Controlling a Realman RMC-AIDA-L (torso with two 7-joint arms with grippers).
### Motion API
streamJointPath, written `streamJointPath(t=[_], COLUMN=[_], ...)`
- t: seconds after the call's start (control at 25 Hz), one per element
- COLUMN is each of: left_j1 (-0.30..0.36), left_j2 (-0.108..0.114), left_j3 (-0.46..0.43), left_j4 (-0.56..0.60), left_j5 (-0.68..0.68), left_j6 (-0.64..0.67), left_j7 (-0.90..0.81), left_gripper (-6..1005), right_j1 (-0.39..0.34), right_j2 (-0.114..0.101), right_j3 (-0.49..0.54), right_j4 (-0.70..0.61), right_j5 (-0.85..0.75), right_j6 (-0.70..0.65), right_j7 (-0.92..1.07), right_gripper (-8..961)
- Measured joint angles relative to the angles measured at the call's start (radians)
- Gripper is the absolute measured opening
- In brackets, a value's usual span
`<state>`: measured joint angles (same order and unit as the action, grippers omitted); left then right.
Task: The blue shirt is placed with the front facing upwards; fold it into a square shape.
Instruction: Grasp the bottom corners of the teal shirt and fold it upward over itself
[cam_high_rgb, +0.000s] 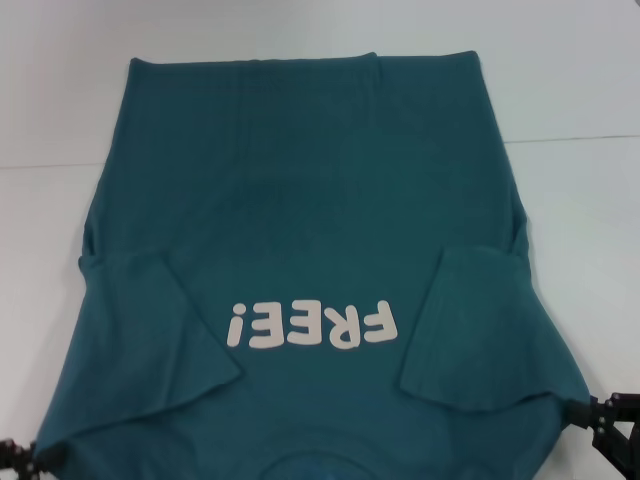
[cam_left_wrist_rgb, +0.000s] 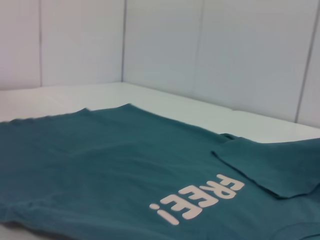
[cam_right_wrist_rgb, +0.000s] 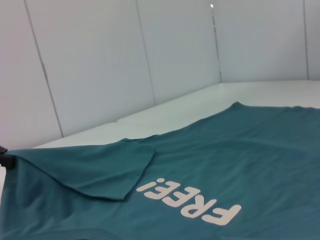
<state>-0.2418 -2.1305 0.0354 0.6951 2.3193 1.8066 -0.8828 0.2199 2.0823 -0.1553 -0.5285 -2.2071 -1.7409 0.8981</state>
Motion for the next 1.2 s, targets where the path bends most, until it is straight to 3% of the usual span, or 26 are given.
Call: streamJointPath(t=[0.36, 0.96, 1.2], left_j1=[0.064, 0.075, 0.069], left_j2=[-0.022, -0.023, -0.022], left_j3=[-0.005, -0.003, 0.003], left_j4=[0.002, 0.010, 0.008], left_j5=[0.000, 0.010, 0.013], left_j6=[0.031, 0.067, 0.083], left_j7=[0.096, 0.112, 0.111], left_gripper=[31, 32, 31], right_j1=[-0.046, -0.141, -0.141], right_j2=[0.002, 0.001, 0.001], right_j3=[0.002, 0.045, 0.053], right_j4=[0.020, 0.051, 0.052], right_j5=[-0.003, -0.002, -0.004], right_j6=[-0.016, -0.022, -0.019], right_j7=[-0.059, -0.196, -0.199], right_gripper=[114, 120, 122])
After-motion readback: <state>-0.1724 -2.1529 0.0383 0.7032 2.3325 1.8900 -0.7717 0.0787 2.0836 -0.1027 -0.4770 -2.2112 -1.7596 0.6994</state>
